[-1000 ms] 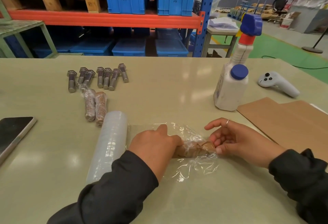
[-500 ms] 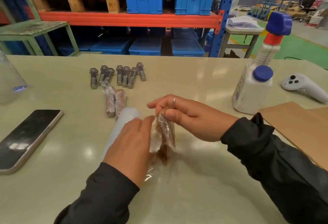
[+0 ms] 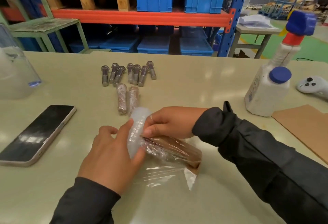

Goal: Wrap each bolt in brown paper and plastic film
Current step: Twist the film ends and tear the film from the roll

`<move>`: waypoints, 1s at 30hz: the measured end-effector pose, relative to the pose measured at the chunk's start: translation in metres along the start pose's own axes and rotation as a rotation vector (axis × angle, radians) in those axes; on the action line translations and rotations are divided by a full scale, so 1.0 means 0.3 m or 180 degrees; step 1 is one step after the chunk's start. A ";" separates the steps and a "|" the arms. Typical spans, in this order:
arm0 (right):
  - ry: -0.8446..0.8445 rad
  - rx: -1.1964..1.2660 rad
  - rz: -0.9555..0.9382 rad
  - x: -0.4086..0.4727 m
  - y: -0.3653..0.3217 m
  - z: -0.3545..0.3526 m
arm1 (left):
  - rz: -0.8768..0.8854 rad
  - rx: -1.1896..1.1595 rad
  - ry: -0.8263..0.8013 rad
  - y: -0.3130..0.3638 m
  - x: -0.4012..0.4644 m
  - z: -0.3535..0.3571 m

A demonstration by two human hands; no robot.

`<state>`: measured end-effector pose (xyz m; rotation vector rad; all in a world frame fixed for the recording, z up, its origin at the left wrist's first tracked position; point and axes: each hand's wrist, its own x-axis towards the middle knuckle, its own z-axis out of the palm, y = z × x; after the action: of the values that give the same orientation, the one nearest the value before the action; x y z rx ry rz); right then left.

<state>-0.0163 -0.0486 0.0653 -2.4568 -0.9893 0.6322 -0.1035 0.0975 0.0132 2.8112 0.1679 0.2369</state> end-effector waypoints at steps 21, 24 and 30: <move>0.1316 -0.0024 -0.0113 -0.057 0.036 0.165 | -0.0540 -0.4101 -0.1114 -0.126 0.049 -0.128; 0.2017 0.1108 0.0185 -0.102 0.034 0.122 | -0.0526 -0.4349 -0.0911 -0.076 0.051 -0.143; 0.1342 0.2681 0.0600 -0.128 -0.028 0.127 | -0.0141 -0.3290 -0.0428 0.067 -0.003 -0.097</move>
<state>-0.0665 -0.0629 0.0485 -1.8059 -0.2347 0.4306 -0.1079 0.0870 0.0468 1.7847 0.0476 0.0787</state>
